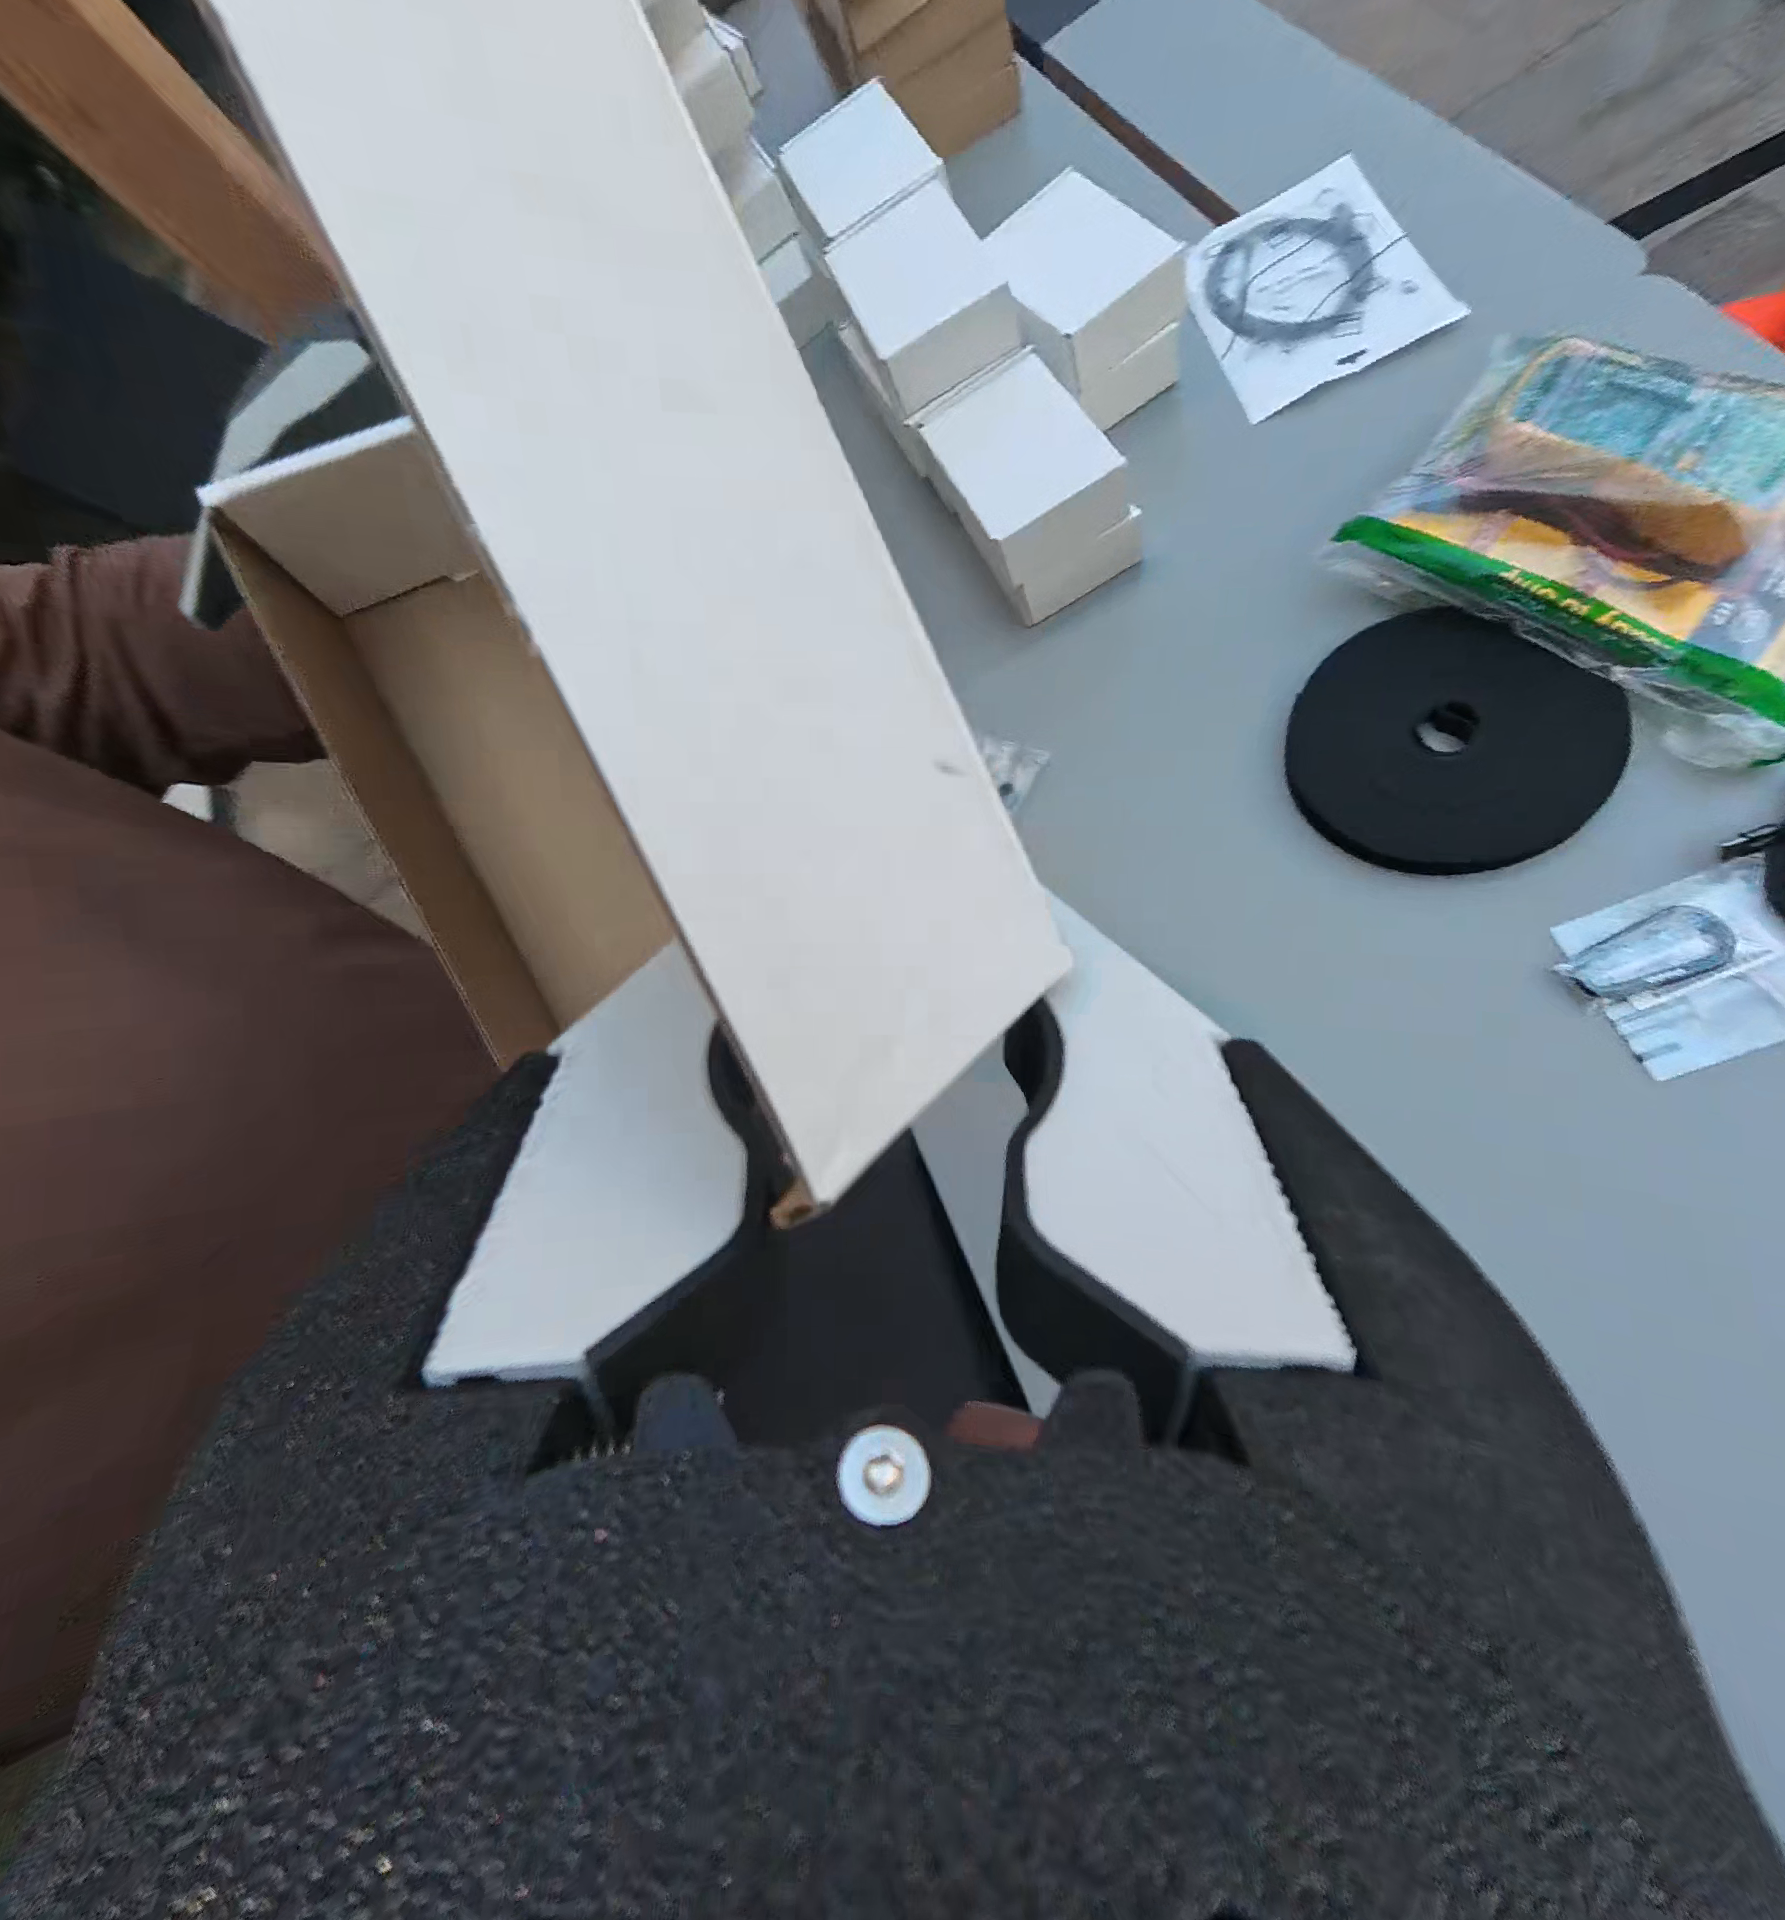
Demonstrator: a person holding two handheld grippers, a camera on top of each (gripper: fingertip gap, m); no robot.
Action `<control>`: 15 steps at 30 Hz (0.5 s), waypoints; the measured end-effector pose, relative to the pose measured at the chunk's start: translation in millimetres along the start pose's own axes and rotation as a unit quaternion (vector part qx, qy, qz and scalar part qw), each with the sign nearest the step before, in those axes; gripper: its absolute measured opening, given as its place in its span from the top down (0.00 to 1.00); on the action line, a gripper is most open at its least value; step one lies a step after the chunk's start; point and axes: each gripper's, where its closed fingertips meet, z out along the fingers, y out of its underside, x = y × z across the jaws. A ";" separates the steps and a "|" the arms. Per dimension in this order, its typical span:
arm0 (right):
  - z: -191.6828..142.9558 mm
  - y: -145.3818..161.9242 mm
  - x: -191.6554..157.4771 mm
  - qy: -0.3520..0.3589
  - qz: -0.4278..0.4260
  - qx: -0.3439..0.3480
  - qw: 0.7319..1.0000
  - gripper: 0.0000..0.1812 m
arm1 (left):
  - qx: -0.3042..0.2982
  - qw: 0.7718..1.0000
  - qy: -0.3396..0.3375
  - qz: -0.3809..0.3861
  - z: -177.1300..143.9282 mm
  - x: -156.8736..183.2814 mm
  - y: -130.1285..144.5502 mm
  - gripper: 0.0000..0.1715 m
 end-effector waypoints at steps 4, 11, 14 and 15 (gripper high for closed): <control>28.9 1.1 21.8 0.161 -0.073 0.009 0.984 0.82 | -0.059 0.997 -0.051 -0.012 -17.9 -29.3 51.4 0.24; 61.6 4.3 39.2 0.310 -0.127 0.028 0.942 0.88 | -0.174 0.973 -0.120 -0.089 -41.4 -59.1 140.8 0.17; 70.1 8.6 42.2 0.321 -0.131 0.030 0.937 0.89 | -0.136 0.971 -0.148 -0.127 -52.2 -71.8 138.6 0.19; 71.0 9.7 44.4 0.326 -0.132 0.032 0.935 0.89 | -0.130 0.969 -0.164 -0.134 -57.4 -77.3 138.9 0.20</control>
